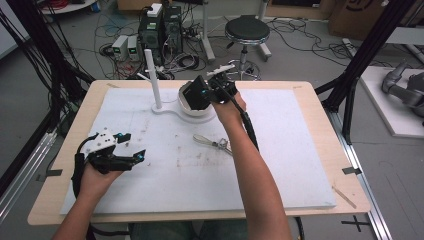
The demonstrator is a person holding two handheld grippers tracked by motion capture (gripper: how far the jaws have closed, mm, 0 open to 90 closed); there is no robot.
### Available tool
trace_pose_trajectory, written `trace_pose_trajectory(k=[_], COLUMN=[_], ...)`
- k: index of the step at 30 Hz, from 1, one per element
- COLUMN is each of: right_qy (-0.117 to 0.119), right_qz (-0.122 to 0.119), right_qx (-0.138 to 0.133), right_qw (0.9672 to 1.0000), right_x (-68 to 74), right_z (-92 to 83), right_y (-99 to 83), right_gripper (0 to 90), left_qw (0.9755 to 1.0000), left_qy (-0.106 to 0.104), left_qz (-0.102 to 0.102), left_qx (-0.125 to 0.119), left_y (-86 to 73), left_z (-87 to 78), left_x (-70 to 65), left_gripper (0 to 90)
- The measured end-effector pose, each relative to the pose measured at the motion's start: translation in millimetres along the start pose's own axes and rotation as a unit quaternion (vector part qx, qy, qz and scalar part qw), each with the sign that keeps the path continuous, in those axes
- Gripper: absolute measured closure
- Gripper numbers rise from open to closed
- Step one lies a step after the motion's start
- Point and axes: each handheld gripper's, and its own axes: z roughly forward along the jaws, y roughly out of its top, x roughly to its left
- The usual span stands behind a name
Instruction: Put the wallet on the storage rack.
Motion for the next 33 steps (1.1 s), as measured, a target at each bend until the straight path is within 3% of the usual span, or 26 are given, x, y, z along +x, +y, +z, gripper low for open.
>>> trace_pose_trajectory(k=[2, 6, 7, 9, 11, 15, 22, 33], right_qy=[0.002, 0.004, -0.005, -0.004, -0.007, -0.003, 0.005, 0.025], right_qz=[0.009, 0.019, 0.014, 0.014, 0.014, 0.024, 0.049, 0.068], right_qx=[-0.004, -0.012, -0.028, -0.032, -0.045, -0.045, -0.075, -0.109], right_qw=[0.9999, 0.9997, 0.9995, 0.9994, 0.9989, 0.9987, 0.996, 0.9914], right_x=[-5.3, -10.9, -13.6, -14.8, -19.5, -31.7, -50.0, -51.3], right_z=[-9.6, -22.7, -33.0, -37.0, -48.3, -67.7, -107.0, -132.8], right_y=[0.0, -1.3, -5.2, -7.2, -14.9, -30.3, -72.5, -117.3], right_gripper=[50.1, 45.0, 43.4, 42.9, 41.7, 39.0, 37.2, 32.2], left_qw=[1.0, 1.0, 1.0, 1.0, 1.0, 1.0, 0.9999, 0.9999], left_qy=[0.0, -0.002, -0.002, -0.003, -0.003, -0.005, -0.007, -0.009], left_qz=[0.0, 0.002, 0.002, 0.003, 0.004, 0.006, 0.009, 0.009], left_qx=[0.0, -0.001, -0.001, 0.0, 0.0, 0.002, 0.001, -0.002], left_y=[0.2, 1.0, 1.1, 1.5, 1.8, 2.3, 3.5, 2.8], left_z=[-0.4, 0.0, 0.2, 0.7, 1.2, 1.9, 3.5, 3.0], left_x=[-0.1, -2.0, -2.5, -3.3, -4.2, -6.3, -8.9, -9.8], left_gripper=[19.1, 19.0, 19.1, 19.0, 19.1, 19.0, 19.0, 19.0])
